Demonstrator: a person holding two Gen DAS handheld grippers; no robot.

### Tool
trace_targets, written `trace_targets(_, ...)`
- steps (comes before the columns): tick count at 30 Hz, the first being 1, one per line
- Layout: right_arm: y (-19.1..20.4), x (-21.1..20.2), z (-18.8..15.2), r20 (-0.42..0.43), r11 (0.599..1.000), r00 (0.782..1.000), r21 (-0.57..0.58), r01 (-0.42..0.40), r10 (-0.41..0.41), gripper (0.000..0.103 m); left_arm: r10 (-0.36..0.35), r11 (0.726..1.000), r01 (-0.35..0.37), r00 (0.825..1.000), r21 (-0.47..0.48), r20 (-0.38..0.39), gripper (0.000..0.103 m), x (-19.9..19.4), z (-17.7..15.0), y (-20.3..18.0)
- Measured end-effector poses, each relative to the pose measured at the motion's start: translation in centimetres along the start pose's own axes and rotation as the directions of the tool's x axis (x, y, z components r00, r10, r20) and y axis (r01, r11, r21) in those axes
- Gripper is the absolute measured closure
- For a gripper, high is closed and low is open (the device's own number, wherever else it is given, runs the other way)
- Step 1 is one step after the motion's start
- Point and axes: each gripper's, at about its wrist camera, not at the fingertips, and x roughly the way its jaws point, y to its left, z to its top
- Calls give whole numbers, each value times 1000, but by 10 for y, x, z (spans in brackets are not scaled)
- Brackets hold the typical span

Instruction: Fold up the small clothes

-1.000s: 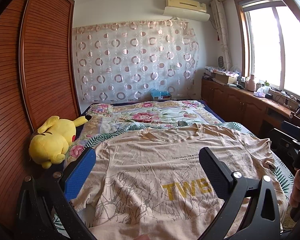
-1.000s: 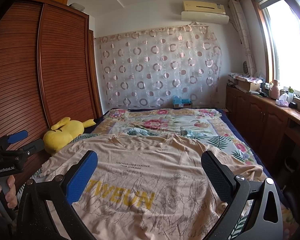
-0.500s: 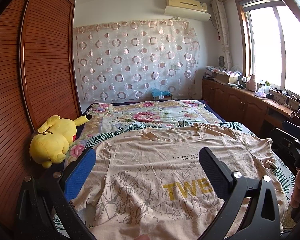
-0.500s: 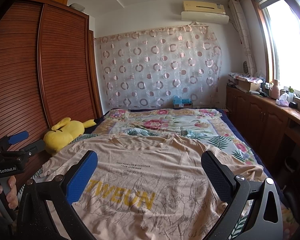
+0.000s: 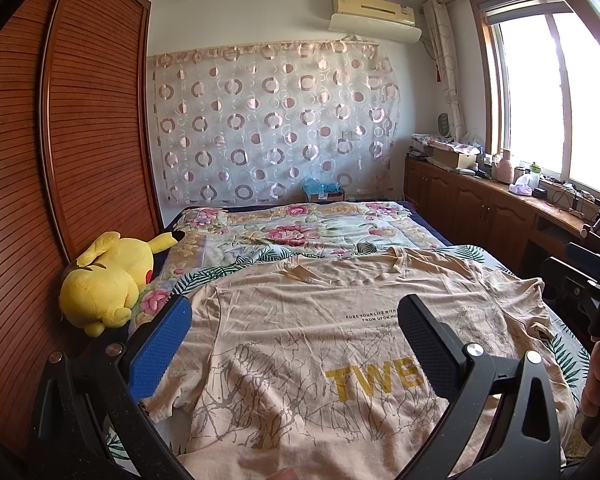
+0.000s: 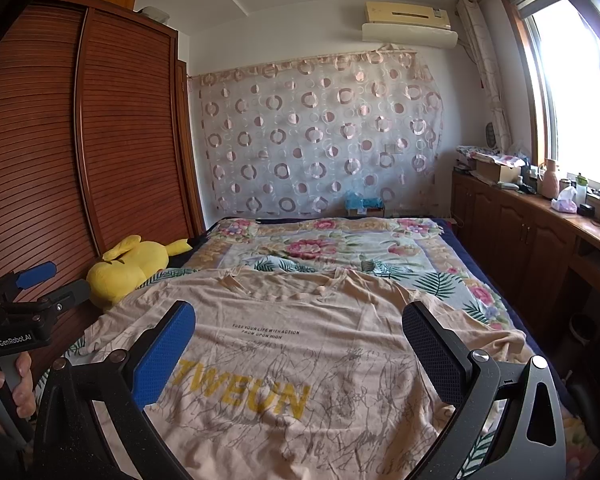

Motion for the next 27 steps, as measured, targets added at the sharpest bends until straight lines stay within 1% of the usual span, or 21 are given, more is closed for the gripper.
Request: trace_targets(27, 0, 0, 1, 3, 1000, 1000, 2, 0, 0, 0, 1, 1000, -1, 1000, 1, 0, 0, 0, 0, -1)
